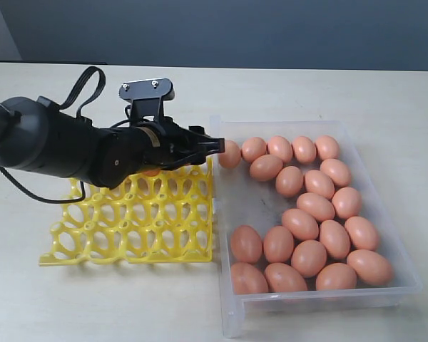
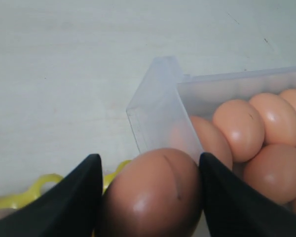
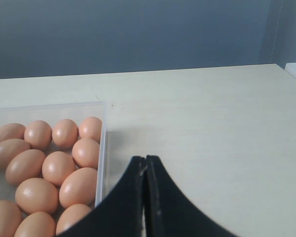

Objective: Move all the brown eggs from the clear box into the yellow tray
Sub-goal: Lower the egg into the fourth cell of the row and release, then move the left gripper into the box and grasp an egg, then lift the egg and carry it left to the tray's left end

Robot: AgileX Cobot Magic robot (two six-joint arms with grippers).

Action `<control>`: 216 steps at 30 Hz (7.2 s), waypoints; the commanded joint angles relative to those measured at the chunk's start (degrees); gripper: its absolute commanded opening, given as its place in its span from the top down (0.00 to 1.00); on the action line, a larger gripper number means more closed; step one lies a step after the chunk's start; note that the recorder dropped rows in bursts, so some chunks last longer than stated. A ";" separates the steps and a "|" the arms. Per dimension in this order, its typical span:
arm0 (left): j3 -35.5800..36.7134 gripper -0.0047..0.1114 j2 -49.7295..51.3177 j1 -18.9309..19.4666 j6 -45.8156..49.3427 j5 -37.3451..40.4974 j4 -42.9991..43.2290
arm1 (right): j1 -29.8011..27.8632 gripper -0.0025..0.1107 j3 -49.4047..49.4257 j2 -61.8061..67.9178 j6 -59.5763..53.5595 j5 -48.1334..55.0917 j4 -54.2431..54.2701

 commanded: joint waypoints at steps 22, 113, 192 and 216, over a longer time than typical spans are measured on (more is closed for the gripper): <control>-0.02 0.42 -0.09 0.09 1.82 1.34 -0.46 | 0.01 0.98 0.09 -0.22 -0.26 -0.38 -0.05; -61.19 0.43 26.26 -5.56 37.72 65.44 -2.93 | 0.01 0.98 0.09 -0.22 -0.26 -0.38 -0.05; -58.81 0.95 13.89 -0.61 50.92 69.31 -23.21 | 0.01 0.98 0.09 -0.22 -0.26 -0.38 -0.05; 8.19 0.96 -29.73 7.92 108.70 20.97 -84.95 | 0.01 0.98 0.09 -0.22 -0.26 -0.38 -0.05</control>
